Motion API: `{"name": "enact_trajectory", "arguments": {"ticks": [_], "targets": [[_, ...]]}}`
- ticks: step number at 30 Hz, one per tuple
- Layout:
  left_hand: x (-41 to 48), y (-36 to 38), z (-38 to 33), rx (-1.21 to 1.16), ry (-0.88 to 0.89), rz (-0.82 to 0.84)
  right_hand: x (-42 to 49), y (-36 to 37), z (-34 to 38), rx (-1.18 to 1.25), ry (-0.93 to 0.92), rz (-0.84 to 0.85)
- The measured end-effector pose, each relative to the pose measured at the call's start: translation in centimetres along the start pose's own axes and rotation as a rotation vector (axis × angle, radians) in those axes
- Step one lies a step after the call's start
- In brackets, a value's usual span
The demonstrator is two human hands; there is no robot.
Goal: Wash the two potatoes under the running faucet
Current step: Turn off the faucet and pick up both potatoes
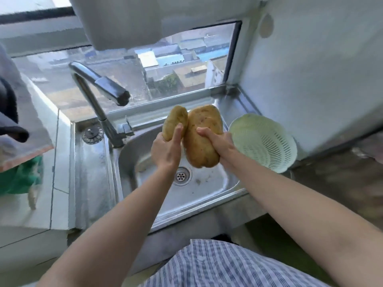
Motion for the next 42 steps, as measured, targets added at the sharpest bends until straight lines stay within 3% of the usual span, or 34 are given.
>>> {"name": "enact_trajectory", "arguments": {"ticks": [5,10,19,29,35,42], "targets": [[-1.5,9.5,-1.6,0.097,0.018,0.194,1.6,-10.4,-0.1,-0.037,0.034,-0.156],[-2.3,16.6,-2.1,0.507,0.115,0.29,2.8,-18.6,-1.4,-0.274,0.087,-0.28],[-3.4,22.8,-1.7,1.207,0.457,0.27,6.6,-21.7,-2.8,-0.723,0.077,-0.265],[-3.4,24.3,-0.5,1.506,0.498,0.313,8.3,-19.9,-2.5,-1.028,-0.002,-0.159],[-4.8,24.0,2.4,1.602,0.307,0.335,8.2,-18.9,-2.7,-1.168,-0.026,-0.152],[-5.3,24.1,4.5,1.36,0.12,0.333,8.1,-18.7,-3.0,-1.188,-0.033,-0.159]]}}
Point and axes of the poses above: each hand's wrist, its own x-axis towards the middle knuckle, its own y-axis out of the palm, z = x × y, the point moved 7 cm from there along x, towards the middle knuckle, and after that the axes turned 14 degrees about -x, right-handed, at the moved point
